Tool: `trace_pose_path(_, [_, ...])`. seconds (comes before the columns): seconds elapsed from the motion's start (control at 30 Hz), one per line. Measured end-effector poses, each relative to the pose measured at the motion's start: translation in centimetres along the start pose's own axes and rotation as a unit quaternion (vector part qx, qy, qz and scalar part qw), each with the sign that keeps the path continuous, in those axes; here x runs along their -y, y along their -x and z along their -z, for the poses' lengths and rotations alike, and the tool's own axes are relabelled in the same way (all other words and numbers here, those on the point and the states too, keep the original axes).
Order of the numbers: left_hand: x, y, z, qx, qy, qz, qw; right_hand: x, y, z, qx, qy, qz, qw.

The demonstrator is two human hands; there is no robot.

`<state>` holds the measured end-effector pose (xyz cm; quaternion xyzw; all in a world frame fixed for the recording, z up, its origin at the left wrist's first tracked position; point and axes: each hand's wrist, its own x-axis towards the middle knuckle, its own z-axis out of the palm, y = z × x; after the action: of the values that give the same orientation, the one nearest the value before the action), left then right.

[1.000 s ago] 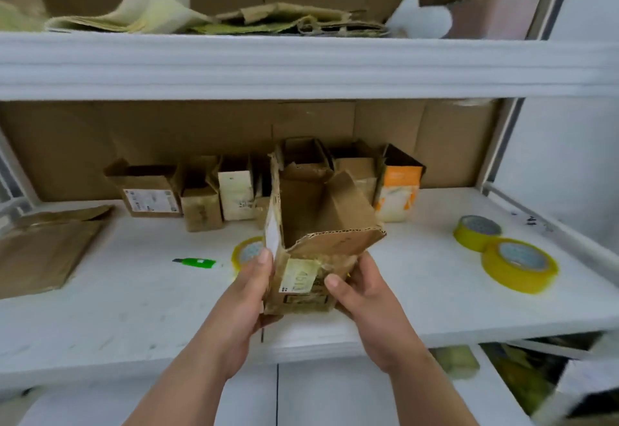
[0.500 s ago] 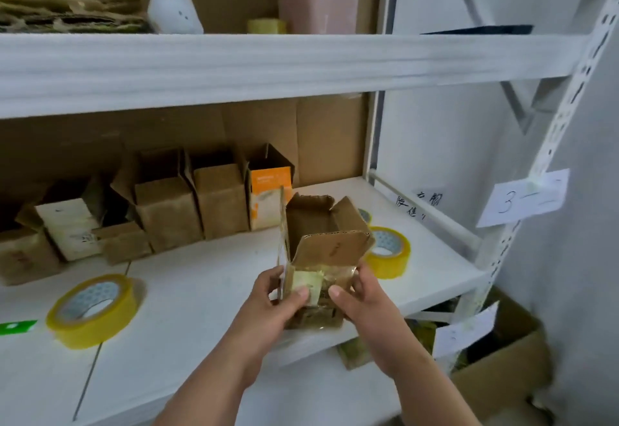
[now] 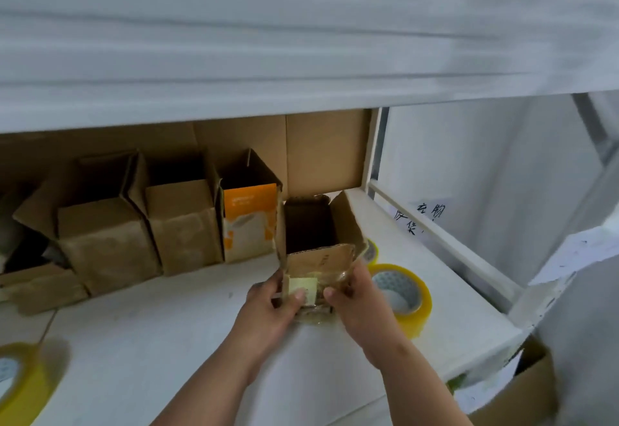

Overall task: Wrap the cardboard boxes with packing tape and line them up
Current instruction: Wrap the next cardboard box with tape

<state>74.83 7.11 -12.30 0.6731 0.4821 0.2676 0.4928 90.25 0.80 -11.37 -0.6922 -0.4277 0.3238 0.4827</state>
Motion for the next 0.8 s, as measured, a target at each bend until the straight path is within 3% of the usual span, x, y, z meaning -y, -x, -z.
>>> trace_pose_path(0.2, [-1.4,-3.9,-1.8,0.011,-0.094,-0.012,0.995,0.7,-3.2,1.1,-0.040,0.125,-0.013,0.991])
trace_pose_path(0.47, [-3.7,-6.3,-2.8,0.008,-0.102,-0.023,0.994,2.0,-6.7,4.2,0.000,0.149,-0.030,0.988])
trace_pose_path(0.8, [-2.6,-4.7,-3.5,-0.122,-0.052,-0.027,0.991,2.9,-8.3,7.1,0.112,0.176,0.049,0.977])
